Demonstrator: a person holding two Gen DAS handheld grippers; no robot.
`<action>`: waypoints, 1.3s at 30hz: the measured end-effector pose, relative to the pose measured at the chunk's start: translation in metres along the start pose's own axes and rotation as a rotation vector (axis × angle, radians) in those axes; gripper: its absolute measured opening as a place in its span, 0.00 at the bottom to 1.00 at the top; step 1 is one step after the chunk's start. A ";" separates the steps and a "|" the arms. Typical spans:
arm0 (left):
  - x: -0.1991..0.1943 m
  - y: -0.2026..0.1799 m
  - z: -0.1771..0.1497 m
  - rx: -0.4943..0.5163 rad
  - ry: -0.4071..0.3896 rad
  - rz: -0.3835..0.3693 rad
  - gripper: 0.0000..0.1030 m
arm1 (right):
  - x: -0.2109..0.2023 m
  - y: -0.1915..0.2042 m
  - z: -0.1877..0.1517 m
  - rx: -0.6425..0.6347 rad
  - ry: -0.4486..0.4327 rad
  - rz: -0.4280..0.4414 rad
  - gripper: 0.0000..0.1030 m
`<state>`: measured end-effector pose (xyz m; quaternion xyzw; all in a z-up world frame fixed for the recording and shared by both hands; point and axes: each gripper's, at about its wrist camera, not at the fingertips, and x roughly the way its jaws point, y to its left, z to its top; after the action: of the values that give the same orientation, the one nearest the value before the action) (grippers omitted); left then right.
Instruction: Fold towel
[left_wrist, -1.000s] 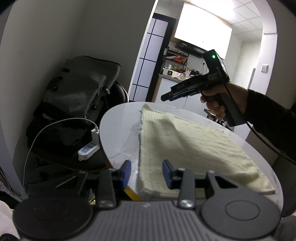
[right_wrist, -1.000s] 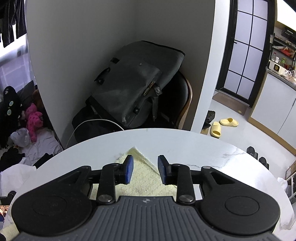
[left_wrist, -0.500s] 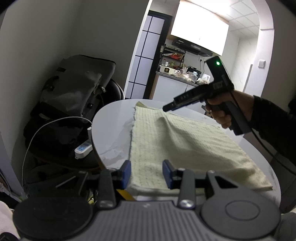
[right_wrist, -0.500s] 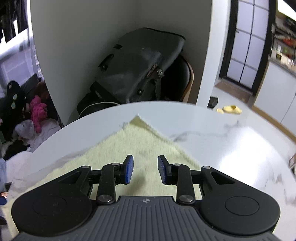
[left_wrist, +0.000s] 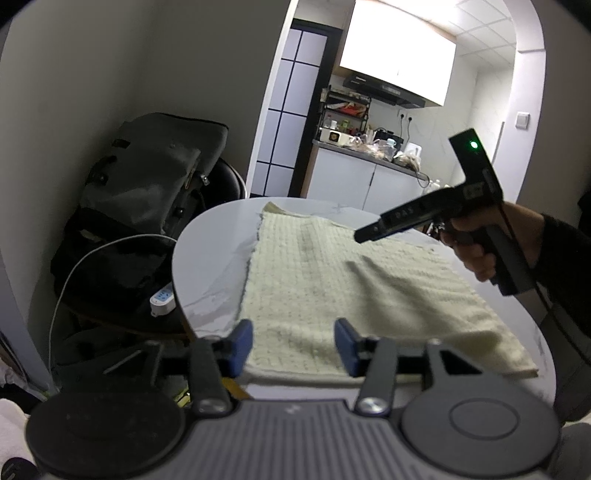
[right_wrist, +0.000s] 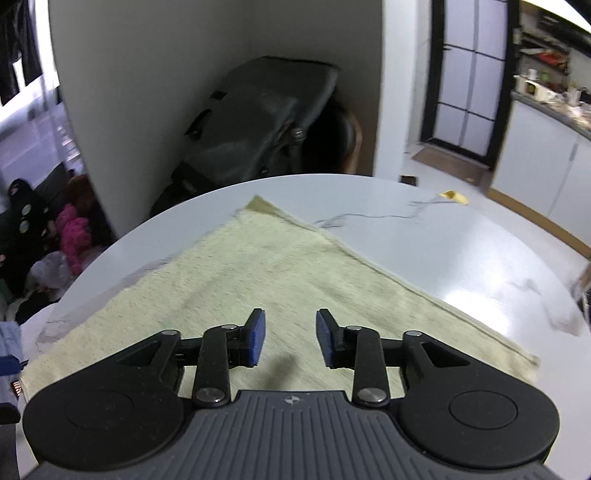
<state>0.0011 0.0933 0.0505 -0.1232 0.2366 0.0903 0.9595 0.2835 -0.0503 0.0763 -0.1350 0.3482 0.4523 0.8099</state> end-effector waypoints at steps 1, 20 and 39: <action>-0.001 -0.002 0.000 0.005 -0.004 0.002 0.65 | -0.006 -0.002 -0.004 0.006 -0.003 0.000 0.52; -0.015 -0.044 0.001 0.074 -0.074 0.041 0.95 | -0.093 -0.015 -0.066 0.023 -0.068 -0.034 0.95; -0.029 -0.088 -0.002 0.169 -0.007 0.009 1.00 | -0.151 -0.014 -0.107 0.047 -0.129 -0.048 0.99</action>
<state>-0.0043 0.0053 0.0797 -0.0402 0.2406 0.0749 0.9669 0.1953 -0.2120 0.1015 -0.0948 0.3026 0.4323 0.8442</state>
